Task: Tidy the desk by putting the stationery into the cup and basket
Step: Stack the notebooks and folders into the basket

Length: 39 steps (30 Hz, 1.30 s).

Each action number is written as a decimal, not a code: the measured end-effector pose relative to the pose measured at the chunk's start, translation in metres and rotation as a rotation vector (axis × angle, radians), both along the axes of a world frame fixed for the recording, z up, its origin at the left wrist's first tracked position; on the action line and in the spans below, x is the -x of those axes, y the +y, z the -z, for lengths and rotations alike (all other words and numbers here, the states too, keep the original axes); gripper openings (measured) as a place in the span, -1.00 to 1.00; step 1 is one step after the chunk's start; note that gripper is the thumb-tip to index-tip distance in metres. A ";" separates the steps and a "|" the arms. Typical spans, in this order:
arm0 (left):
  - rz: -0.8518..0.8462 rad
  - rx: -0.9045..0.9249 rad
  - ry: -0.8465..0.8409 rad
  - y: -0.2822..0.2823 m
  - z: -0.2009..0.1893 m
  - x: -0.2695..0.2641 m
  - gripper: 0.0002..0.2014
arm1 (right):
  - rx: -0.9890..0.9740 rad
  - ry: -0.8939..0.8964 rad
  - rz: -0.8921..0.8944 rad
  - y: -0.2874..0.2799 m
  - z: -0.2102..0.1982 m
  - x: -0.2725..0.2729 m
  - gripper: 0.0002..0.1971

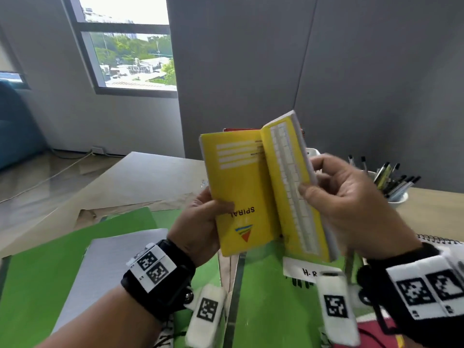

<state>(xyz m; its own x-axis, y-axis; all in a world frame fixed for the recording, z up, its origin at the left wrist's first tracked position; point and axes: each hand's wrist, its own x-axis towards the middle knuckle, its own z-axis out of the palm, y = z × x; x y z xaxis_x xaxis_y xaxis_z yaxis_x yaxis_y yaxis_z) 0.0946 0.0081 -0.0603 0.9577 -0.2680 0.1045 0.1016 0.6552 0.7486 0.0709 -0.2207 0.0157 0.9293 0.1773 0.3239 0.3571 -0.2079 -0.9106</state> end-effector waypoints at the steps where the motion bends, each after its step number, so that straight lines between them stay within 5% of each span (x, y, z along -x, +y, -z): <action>1: -0.051 0.021 0.031 0.004 -0.004 -0.001 -0.53 | 0.044 -0.057 0.056 -0.009 -0.008 0.002 -0.89; 5: -0.156 0.064 0.008 0.027 -0.026 0.001 -0.50 | -0.032 -0.218 0.386 -0.039 -0.027 0.003 -0.83; 8: -0.138 0.059 -0.035 0.033 -0.036 0.007 -0.51 | -0.055 -0.201 0.564 -0.039 -0.025 -0.001 -0.47; 10: -0.115 0.055 -0.052 0.027 -0.038 0.012 -0.51 | 0.023 -0.169 0.491 -0.026 -0.025 0.004 -0.51; 15: -0.078 0.011 -0.110 0.005 -0.041 0.022 -0.48 | -0.028 0.009 -0.080 0.017 -0.019 0.021 -0.48; 17: -0.066 -0.036 -0.157 0.001 -0.040 0.023 -0.45 | -0.061 -0.033 -0.038 0.023 -0.013 0.018 -0.74; 23: -0.044 -0.212 -0.105 0.007 -0.059 0.013 -0.55 | -0.246 0.007 0.006 0.013 0.000 0.001 -0.79; 25: -0.117 -0.278 -0.117 0.005 -0.079 0.002 -0.63 | -0.156 0.084 0.115 -0.001 0.009 -0.011 -0.70; 28: -0.295 -0.524 -0.239 0.000 -0.121 -0.026 -0.66 | 0.139 0.226 0.284 -0.021 0.026 -0.025 -0.70; 33: -0.495 -1.380 -0.567 -0.022 -0.171 -0.111 -0.74 | 0.182 0.349 0.283 -0.030 0.053 -0.042 -0.85; 39: -0.262 -2.037 -0.706 -0.060 -0.160 -0.206 -0.60 | 0.136 0.344 0.233 -0.039 0.060 -0.048 -0.81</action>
<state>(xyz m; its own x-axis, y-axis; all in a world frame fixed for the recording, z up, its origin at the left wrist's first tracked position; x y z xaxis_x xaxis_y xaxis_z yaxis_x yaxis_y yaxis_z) 0.3003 -0.0517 0.1000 0.9227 -0.3417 0.1784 -0.3632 -0.9257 0.1055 0.1185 -0.2601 -0.0441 0.9993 -0.0305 -0.0237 -0.0333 -0.3730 -0.9272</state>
